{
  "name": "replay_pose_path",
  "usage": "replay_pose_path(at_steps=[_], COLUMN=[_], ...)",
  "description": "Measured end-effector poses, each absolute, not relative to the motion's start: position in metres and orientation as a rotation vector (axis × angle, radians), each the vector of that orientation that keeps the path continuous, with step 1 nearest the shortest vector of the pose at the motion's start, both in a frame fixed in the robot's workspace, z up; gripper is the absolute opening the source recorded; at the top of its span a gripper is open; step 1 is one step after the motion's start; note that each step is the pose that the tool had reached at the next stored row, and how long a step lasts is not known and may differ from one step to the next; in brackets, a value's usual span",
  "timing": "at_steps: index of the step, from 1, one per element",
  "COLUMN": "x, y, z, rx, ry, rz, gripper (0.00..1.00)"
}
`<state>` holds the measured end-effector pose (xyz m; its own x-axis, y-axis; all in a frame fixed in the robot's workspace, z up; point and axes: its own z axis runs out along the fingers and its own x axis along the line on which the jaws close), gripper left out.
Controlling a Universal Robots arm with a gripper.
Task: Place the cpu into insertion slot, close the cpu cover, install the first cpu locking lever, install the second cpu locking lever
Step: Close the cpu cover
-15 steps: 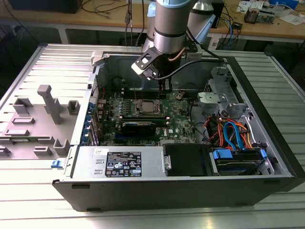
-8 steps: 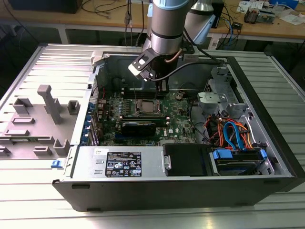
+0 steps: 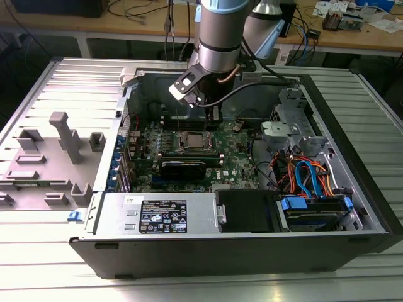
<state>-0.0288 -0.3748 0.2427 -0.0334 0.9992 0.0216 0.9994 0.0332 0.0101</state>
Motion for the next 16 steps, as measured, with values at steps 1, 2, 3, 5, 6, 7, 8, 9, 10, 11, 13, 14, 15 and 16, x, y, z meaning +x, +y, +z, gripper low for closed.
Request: replay_pose_path(at_steps=[1,2,3,5,6,7,8,9,10,11,13,14,15,16], x=[-0.029,-0.030,-0.033,-0.037,-0.040,-0.042,-0.043,-0.045,-0.046,-0.047,-0.049,-0.049,-0.049,-0.049], y=[-0.375,-0.375,-0.375,-0.375,-0.375,-0.375,-0.375,-0.375,-0.375,-0.375,-0.375,-0.375,-0.375,-0.375], z=[0.243,0.242,0.242,0.241,0.241,0.240,0.240,0.239,0.239,0.239,0.238,0.238,0.238,0.238], rx=[-2.178,-2.178,-2.178,-2.177,-2.177,-2.177,-2.176,-2.176,-2.175,-2.175,-2.174,-2.174,-2.174,-2.174], ry=[-2.252,-2.252,-2.252,-2.251,-2.251,-2.251,-2.250,-2.249,-2.249,-2.248,-2.248,-2.248,-2.248,-2.248], rz=[-0.035,-0.035,-0.035,-0.034,-0.033,-0.032,-0.031,-0.030,-0.029,-0.028,-0.026,-0.026,-0.026,-0.026], gripper=[0.11,0.11,0.11,0.11,0.11,0.11,0.11,0.11,0.11,0.11,0.11,0.11,0.11,0.11])
